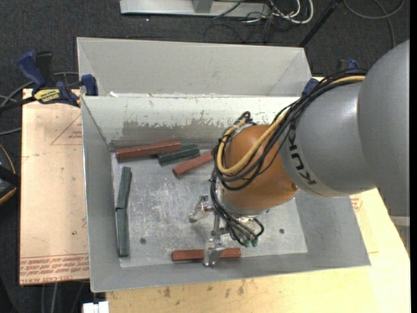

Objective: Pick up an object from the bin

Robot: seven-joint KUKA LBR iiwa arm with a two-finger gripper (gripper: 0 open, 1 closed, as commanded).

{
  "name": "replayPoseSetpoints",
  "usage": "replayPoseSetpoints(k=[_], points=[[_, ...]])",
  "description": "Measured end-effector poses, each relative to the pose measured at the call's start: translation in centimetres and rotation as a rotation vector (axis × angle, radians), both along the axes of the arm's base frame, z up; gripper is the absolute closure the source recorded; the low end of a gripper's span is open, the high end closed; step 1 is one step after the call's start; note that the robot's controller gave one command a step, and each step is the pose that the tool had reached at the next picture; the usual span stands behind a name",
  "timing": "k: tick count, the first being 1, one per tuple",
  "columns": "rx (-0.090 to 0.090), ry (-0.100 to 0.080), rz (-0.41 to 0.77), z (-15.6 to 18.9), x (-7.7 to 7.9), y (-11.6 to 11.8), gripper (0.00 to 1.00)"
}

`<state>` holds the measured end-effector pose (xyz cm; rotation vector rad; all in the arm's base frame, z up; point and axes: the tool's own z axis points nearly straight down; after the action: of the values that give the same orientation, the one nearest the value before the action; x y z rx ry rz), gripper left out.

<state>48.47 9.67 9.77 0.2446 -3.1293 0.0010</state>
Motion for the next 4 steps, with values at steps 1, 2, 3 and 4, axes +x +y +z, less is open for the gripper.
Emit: replayPoseSetpoints(k=[1, 2, 3, 4], points=[[0.009, -0.022, -0.019, -2.24, 0.35, -1.25, 0.00], [0.006, -0.017, 0.165, -2.12, -0.10, -1.07, 1.00], [0.006, -0.017, 0.165, -2.12, -0.10, -1.07, 1.00], [0.006, -0.015, 0.164, -2.00, -0.07, -1.05, 1.00]])
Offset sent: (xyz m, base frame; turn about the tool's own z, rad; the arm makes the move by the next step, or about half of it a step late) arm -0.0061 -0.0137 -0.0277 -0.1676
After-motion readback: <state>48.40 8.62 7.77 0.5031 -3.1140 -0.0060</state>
